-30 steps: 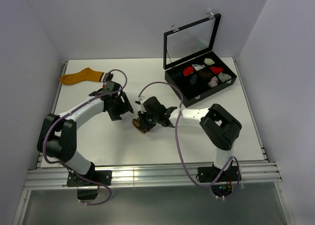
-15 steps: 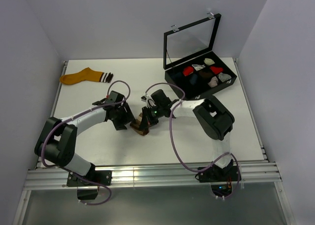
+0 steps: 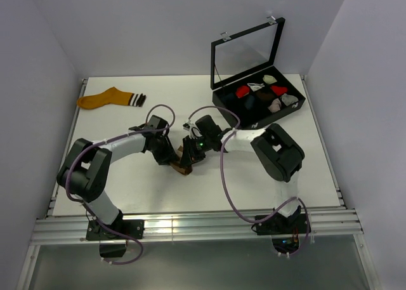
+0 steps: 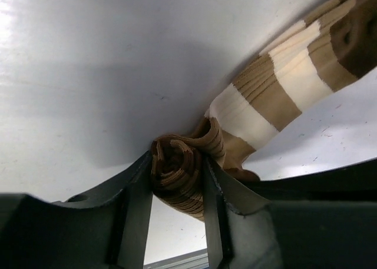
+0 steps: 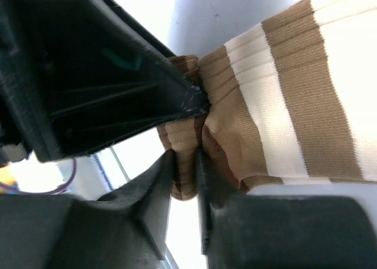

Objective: Roll the socks
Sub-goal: Roll the sock at the center of the board.

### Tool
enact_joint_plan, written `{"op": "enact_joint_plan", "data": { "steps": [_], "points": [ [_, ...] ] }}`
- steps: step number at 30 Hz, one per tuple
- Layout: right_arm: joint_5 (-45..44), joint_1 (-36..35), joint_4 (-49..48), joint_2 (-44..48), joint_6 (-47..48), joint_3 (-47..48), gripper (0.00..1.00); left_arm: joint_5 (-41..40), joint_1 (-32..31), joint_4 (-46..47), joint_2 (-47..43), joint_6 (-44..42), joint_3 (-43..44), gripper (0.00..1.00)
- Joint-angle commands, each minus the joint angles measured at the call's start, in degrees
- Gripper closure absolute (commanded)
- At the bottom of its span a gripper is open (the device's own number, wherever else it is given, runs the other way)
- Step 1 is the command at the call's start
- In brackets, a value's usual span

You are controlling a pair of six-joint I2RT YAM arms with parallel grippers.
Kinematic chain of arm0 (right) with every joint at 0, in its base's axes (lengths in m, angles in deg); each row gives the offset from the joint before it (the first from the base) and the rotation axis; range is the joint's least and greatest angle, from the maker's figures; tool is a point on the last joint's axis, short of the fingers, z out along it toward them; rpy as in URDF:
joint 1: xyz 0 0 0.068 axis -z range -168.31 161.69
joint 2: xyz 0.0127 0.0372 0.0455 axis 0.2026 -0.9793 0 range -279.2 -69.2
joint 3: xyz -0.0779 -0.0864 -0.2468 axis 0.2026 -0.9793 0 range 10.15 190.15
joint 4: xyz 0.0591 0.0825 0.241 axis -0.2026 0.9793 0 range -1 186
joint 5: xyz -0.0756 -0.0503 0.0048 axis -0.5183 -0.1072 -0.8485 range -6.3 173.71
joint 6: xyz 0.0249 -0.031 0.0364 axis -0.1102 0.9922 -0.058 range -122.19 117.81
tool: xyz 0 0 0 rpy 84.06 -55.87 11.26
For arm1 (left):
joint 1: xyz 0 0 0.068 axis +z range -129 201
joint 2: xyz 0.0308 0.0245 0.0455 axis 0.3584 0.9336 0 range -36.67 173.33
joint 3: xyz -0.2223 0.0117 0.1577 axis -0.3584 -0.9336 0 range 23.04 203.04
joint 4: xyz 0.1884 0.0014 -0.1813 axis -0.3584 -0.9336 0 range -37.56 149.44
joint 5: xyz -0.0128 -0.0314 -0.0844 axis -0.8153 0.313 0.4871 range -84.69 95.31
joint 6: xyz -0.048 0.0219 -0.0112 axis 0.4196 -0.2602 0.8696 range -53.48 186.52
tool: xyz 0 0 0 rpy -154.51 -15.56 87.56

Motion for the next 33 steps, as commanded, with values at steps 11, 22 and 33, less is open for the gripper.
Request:
{"op": "enact_joint_plan", "data": {
  "steps": [11,22,33],
  "points": [
    [-35.6,-9.2,1.5,20.7,17.8,-6.2,0.51,-0.8,-0.8,-8.7,9.3,-8.9,10.7,0.65],
    [-56.8,-22.6,0.9,13.5,24.6,-2.6,0.46,-0.1,-0.9,-10.6,11.7,-11.6,14.0,0.65],
    [-61.4,-25.2,-1.8,6.5,27.1,-2.0,0.47,0.7,-0.9,-11.1,12.4,-13.1,14.3,0.65]
  ]
}}
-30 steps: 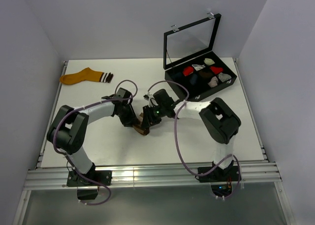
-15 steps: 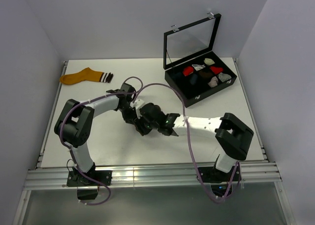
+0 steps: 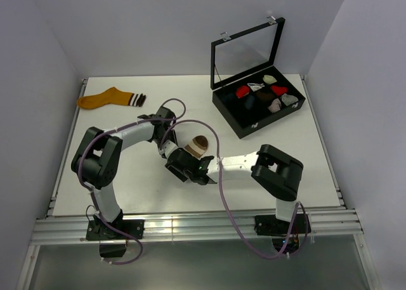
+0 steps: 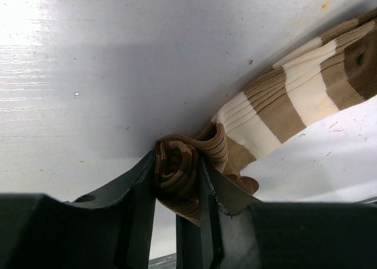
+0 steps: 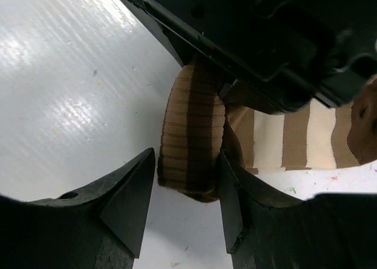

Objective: Roll the socks
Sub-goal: Roll the sock at the center of the board.

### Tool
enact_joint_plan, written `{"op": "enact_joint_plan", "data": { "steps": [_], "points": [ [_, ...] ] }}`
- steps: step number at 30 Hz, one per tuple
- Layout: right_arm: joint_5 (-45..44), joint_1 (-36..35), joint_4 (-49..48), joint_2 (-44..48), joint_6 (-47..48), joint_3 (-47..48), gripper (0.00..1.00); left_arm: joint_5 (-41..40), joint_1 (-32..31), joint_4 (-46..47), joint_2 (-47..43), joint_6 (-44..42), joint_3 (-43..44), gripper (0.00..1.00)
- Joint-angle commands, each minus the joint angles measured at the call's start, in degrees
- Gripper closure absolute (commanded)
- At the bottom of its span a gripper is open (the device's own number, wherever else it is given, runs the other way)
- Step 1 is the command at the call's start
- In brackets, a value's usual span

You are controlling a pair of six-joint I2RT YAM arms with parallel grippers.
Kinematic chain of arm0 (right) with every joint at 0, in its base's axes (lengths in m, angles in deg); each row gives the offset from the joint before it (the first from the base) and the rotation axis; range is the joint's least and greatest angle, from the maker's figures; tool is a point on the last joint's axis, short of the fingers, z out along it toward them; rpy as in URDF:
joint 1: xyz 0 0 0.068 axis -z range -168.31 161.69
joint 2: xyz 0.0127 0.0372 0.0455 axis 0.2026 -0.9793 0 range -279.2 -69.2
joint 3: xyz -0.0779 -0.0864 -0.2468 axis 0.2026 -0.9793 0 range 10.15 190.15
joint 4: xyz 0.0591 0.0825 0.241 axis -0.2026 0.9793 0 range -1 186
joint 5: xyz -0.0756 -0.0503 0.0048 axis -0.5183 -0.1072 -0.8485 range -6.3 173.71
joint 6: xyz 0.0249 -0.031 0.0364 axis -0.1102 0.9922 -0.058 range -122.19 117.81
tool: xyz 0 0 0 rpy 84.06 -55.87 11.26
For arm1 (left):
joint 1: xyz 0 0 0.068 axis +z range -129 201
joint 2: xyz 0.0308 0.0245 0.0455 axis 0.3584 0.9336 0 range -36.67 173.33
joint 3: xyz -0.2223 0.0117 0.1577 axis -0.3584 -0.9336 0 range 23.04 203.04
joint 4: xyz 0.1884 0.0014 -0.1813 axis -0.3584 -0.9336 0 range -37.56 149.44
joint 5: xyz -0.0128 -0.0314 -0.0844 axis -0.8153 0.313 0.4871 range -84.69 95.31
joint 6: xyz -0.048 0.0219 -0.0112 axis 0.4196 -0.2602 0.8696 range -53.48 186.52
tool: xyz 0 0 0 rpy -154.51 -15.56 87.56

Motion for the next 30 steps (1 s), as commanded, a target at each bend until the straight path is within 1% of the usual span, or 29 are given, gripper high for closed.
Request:
{"op": "enact_joint_plan", "data": {
  "steps": [1,5,9,20,26,30],
  "points": [
    [-3.4,-0.8,-3.2,-1.2,1.4,1.6,0.47,-1.1,-0.3,-1.3,2.3,-2.2,0.5,0.65],
    [-4.2,-1.9,-3.3,-1.6,1.4,1.5,0.48,-0.9,-0.3,-1.5,2.8,-2.4,1.0,0.65],
    [-5.0,-2.0,-3.0,0.5,1.0,1.2,0.47,-0.6,-0.3,-2.0,3.2,-2.7,1.6,0.65],
    [-5.8,-2.1,-0.7,5.4,0.7,4.1,0.45,-0.7,-0.3,-2.5,3.4,-2.9,1.7,0.66],
    [-4.8,-2.5,-0.7,4.3,0.8,4.2,0.48,-0.4,-0.3,-2.8,3.5,-2.4,1.4,0.66],
    [-4.4,-2.7,-1.1,1.5,0.2,3.5,0.50,-0.1,-0.3,-2.8,3.4,-2.4,1.4,0.66]
  ]
}}
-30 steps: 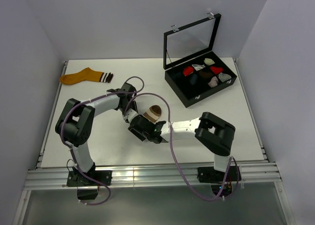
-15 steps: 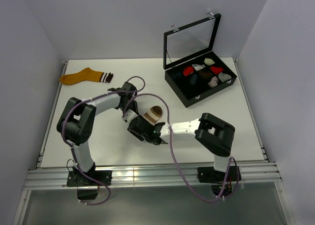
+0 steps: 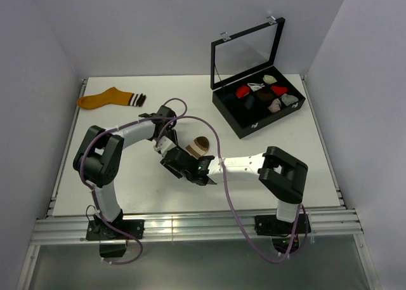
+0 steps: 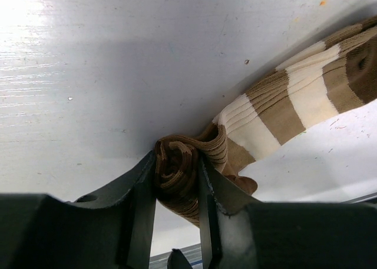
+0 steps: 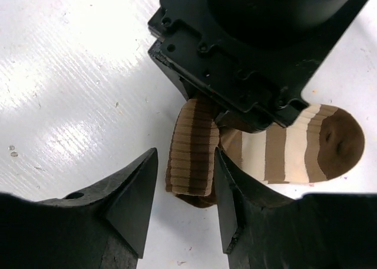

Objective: Roll the socks
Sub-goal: Roll the sock at the center of the board.

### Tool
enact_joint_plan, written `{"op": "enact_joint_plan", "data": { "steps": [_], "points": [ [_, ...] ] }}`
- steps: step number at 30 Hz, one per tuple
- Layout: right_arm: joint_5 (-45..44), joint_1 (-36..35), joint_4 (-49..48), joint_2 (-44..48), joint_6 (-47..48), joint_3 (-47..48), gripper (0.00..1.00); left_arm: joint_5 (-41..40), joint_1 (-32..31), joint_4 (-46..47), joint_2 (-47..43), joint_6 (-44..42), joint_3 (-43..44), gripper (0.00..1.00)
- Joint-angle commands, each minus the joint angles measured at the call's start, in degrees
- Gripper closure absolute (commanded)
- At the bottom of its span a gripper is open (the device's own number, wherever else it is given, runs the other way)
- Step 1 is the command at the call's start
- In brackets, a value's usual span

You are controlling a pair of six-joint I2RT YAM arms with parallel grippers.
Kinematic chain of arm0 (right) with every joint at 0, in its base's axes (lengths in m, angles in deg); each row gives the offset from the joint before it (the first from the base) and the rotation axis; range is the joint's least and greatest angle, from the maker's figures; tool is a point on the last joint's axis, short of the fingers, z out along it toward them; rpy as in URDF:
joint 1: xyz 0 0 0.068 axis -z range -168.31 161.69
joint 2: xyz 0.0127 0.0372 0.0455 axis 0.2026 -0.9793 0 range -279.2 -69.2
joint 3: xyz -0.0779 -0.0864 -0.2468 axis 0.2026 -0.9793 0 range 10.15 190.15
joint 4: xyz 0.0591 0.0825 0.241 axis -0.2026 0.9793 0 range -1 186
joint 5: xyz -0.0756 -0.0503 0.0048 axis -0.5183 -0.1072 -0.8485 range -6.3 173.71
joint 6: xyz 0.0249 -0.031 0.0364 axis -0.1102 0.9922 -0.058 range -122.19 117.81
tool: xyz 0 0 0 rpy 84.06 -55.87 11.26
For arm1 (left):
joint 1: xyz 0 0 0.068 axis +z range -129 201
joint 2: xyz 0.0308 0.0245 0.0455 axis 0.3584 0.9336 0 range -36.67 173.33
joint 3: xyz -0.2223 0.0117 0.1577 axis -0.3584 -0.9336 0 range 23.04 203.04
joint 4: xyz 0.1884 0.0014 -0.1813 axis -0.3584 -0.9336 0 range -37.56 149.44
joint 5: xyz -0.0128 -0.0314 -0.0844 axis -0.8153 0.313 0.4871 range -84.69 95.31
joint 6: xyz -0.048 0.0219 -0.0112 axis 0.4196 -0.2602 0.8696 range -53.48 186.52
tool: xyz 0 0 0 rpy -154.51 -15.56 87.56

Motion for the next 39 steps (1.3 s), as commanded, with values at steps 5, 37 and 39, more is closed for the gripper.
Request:
{"op": "enact_joint_plan", "data": {
  "steps": [5,37,39],
  "points": [
    [-0.6,-0.7,-0.9,-3.8,-0.9,-0.6,0.52,-1.0,-0.3,-1.5,2.1,-0.9,-0.4,0.66],
    [43.7,16.1,-3.0,-0.7,-14.3,-7.7,1.00,-4.5,5.3,8.0,-16.6,7.4,-6.7,0.25],
    [51.6,19.0,-3.6,-1.6,-16.4,-6.6,1.00,-4.1,5.9,8.2,-17.3,6.9,-7.8,0.26]
  ]
}}
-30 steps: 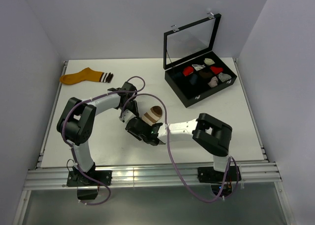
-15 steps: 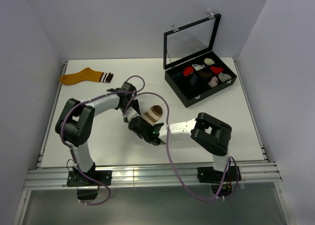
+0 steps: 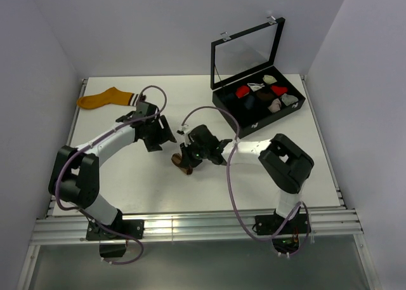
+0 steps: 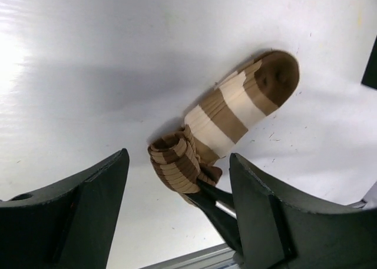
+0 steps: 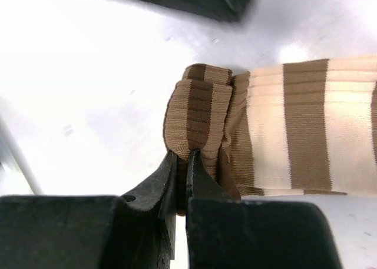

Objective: Roll the socks
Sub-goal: Roll the sock at the center of the board.

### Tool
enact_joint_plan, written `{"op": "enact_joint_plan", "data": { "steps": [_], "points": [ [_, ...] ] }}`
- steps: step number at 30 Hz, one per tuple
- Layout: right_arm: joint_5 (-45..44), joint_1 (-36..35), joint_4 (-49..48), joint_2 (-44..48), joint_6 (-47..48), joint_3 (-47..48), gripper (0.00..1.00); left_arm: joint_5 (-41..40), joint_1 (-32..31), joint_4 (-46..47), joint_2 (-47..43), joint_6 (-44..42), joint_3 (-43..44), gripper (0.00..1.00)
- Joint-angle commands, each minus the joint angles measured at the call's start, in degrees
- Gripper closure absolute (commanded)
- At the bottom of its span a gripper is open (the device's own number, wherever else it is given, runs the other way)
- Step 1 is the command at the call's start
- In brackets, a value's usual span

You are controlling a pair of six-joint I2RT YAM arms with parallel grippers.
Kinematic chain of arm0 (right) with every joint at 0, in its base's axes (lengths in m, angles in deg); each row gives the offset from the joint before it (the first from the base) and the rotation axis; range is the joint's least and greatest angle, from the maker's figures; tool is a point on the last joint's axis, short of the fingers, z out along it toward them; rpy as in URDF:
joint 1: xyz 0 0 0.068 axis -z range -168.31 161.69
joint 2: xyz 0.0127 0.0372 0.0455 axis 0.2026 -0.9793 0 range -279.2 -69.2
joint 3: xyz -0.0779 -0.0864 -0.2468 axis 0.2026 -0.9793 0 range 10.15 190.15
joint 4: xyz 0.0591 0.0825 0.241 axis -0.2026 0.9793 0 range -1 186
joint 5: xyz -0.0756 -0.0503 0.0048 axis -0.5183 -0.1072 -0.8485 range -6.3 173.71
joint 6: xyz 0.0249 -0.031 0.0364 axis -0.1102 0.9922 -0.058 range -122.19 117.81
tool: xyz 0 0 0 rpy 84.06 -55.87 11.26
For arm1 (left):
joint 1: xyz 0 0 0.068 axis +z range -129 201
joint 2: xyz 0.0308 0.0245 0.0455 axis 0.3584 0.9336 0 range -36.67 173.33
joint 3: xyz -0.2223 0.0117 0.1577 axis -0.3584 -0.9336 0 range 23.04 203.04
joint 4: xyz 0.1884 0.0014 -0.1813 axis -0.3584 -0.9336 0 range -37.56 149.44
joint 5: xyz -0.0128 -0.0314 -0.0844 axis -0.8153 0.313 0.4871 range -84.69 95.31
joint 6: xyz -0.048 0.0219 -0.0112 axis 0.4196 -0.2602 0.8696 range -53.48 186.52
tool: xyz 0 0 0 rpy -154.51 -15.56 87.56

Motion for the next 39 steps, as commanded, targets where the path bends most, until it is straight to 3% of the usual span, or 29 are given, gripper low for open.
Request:
{"op": "enact_joint_plan", "data": {
  "steps": [1,4,10,21,24,27,33,39],
  "points": [
    [19.0,3.4,3.8,-1.8,-5.6,0.1,1.00,-0.5,0.9,2.3,-3.0,1.5,-2.7,0.26],
    [28.4,7.2,0.1,-4.0,-9.6,0.4,1.00,2.2,0.7,4.7,-4.5,2.5,-7.0,0.27],
    [34.2,11.5,-0.4,-8.4,-12.6,2.6,1.00,3.8,-2.3,7.9,-5.4,5.6,-10.3,0.28],
    [34.3,13.2,-1.4,-11.7,-14.2,2.8,0.99,3.2,-5.0,8.9,1.7,6.3,-9.0,0.39],
    [33.2,13.2,-1.8,-11.5,-14.3,2.5,0.99,2.8,-5.3,7.5,3.6,5.4,-7.8,0.47],
    [31.6,13.2,-1.5,-10.3,-13.9,2.3,0.94,1.9,-5.5,5.6,5.1,4.3,-6.9,0.55],
    [23.8,12.9,1.3,-2.1,-10.5,0.6,0.65,0.3,-5.5,0.6,7.9,1.8,-3.3,0.63],
    [3.1,7.3,5.2,9.8,-3.2,-1.4,0.45,-0.8,-5.7,-4.2,10.6,-0.9,1.5,0.64]
  ]
}}
